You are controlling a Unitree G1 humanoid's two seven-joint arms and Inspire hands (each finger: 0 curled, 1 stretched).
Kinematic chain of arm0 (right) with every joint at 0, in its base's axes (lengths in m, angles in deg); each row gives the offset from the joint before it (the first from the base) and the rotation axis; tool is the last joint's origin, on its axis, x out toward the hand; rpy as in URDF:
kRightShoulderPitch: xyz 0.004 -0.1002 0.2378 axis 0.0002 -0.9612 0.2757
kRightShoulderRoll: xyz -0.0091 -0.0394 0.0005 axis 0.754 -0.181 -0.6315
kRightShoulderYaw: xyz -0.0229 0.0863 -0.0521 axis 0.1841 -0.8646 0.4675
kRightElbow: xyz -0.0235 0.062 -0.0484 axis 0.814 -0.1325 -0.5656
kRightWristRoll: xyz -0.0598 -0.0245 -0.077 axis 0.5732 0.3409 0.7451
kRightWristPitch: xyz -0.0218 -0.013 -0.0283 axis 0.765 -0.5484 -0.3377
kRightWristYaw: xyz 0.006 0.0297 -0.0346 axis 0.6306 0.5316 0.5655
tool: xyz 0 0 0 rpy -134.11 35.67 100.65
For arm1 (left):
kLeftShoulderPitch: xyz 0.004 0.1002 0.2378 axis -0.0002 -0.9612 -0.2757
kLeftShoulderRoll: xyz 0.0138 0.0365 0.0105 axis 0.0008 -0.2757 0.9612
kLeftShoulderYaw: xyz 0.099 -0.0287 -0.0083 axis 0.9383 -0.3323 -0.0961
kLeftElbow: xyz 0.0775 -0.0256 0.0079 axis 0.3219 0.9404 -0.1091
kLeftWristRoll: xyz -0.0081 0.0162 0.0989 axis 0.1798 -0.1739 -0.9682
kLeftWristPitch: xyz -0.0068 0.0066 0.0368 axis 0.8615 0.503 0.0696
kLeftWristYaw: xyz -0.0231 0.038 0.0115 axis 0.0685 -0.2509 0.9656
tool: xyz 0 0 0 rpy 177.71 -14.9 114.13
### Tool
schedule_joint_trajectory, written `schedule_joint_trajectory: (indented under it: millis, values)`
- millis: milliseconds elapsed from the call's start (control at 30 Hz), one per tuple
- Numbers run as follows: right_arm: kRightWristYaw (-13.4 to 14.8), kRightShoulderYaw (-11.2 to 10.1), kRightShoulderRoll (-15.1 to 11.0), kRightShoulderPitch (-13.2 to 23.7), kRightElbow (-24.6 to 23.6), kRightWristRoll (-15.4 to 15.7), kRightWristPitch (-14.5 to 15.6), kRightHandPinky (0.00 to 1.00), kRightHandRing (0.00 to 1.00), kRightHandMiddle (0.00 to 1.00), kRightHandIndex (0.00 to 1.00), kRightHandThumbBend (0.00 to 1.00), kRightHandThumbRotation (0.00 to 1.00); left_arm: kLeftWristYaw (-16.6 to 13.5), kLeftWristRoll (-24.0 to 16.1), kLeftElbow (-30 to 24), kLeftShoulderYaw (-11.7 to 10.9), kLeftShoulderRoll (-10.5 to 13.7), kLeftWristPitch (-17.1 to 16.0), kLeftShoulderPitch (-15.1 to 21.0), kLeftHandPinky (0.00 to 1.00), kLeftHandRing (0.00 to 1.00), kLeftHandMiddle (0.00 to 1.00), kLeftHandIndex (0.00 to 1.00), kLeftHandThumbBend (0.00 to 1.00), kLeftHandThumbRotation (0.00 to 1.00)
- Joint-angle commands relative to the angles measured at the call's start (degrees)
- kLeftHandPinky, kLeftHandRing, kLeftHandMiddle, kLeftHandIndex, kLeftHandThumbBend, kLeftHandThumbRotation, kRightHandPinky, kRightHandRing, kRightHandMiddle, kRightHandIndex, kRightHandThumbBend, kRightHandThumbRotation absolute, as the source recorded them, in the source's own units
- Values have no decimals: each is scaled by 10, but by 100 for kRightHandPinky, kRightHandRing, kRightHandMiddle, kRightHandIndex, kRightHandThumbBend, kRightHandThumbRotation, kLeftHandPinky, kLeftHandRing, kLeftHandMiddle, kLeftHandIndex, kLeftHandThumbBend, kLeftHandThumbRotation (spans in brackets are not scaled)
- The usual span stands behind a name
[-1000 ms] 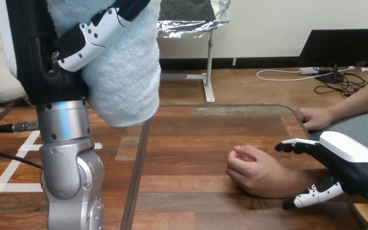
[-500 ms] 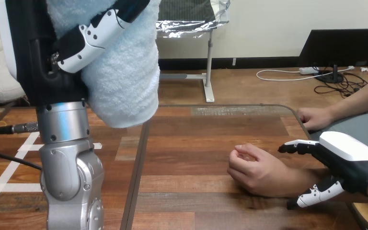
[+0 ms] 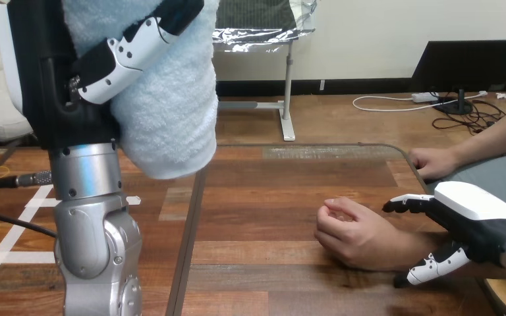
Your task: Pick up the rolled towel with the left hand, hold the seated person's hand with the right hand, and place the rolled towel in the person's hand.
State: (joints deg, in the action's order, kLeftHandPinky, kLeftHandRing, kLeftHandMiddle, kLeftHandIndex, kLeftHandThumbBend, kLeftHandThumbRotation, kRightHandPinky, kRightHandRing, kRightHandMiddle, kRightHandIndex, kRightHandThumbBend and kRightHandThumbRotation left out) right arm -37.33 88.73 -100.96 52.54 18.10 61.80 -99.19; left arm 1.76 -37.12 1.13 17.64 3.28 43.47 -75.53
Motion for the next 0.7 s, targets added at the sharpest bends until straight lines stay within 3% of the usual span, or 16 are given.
schedule_joint_trajectory:
  millis: [0,167,467,667]
  values:
    - [9,8,-25,44,23,8,15,84,85,85,85,100,37,3,7,-1,-6,-1,-3,15,17,22,30,37,48,0]
    - [3,13,-24,48,31,9,22,84,85,85,85,100,36,3,7,-3,-7,-1,-1,14,17,22,30,37,48,0]
    - [-26,25,-26,52,26,8,57,69,85,86,87,100,37,2,4,-9,-9,0,5,10,17,22,31,37,47,0]
    - [-40,26,-26,47,13,2,72,66,85,86,87,100,35,1,3,-10,-11,-1,7,9,17,22,30,38,47,0]
